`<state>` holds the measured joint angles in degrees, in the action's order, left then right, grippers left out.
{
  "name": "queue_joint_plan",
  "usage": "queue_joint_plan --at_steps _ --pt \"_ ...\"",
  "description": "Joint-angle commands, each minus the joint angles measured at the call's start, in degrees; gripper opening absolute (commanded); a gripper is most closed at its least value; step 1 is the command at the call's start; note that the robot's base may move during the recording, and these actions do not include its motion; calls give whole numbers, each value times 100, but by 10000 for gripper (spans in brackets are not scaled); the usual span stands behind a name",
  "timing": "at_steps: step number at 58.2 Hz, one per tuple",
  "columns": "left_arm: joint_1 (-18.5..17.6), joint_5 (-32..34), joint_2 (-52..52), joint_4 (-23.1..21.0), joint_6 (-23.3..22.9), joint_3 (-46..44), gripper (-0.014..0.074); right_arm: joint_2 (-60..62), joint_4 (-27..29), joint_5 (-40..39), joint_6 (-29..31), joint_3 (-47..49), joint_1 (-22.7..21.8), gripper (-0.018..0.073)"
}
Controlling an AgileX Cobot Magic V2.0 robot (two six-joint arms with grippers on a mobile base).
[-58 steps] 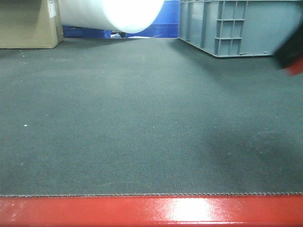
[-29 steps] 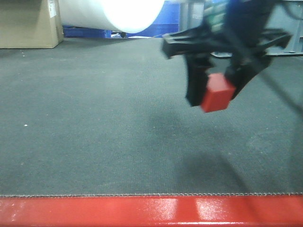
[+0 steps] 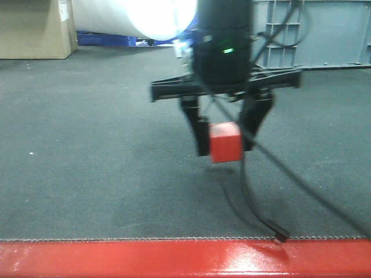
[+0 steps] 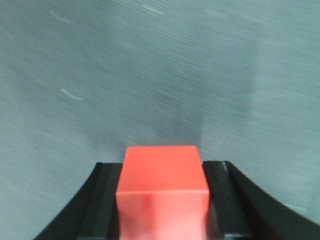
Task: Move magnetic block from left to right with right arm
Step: 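Lower the red cube with the right gripper onto the carpet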
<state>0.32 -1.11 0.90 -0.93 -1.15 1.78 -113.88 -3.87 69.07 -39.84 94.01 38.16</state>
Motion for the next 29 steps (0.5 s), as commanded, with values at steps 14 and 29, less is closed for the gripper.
queue_joint_plan --at_steps 14,29 --pt "10 473 36 -36 -6 59 -117 194 116 272 -120 258 92 286" --pt "10 473 36 -36 -6 59 -117 188 223 111 -120 258 96 288"
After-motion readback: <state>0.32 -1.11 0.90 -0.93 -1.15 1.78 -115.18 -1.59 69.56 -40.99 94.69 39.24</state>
